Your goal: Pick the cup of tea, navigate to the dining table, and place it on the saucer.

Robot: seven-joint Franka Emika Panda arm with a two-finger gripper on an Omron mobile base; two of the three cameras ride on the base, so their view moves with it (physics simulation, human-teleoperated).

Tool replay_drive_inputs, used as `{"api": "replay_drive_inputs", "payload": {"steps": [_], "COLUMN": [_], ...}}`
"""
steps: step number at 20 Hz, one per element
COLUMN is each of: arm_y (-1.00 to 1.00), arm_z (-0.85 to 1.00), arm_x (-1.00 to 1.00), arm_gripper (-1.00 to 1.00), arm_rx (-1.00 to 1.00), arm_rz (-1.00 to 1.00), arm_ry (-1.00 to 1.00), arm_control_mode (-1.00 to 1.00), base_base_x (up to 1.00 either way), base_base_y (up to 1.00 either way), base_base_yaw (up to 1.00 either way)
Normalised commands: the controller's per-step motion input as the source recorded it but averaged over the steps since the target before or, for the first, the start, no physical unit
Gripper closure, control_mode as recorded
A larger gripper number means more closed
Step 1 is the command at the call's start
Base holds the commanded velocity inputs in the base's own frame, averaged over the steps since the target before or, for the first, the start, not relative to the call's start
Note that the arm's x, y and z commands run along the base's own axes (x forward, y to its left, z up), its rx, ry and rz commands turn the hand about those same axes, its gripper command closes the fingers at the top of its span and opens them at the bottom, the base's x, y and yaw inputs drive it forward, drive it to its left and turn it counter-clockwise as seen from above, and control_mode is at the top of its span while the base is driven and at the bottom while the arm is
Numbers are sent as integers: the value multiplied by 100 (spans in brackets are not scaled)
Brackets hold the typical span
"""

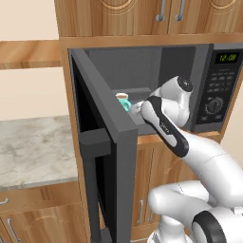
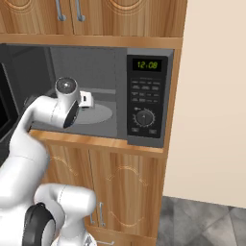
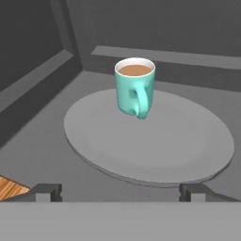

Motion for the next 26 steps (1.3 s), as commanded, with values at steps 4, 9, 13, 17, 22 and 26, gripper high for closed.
{"api": "replay_drive_inputs", "payload": {"steps": [4,9,13,17,22,26], "arm_y": [24,18,6,0,0,0], "arm_z": [5,0,-9,-18,-27,-29], "arm_x": [50,47,40,16,3,6], "arm_gripper": [-100,-100,-100,-100,-100,-100], "arm_rx": [0,0,0,0,0,0], "arm_rz": [1,0,0,2,2,1], "arm_ry": [0,0,0,1,1,1], "arm_control_mode": [-100,-100,-100,-100,-100,-100], "base_base_x": [0,0,0,0,0,0], "base_base_y": [0,0,0,0,0,0], "base_base_yaw": [0,0,0,0,0,0]}}
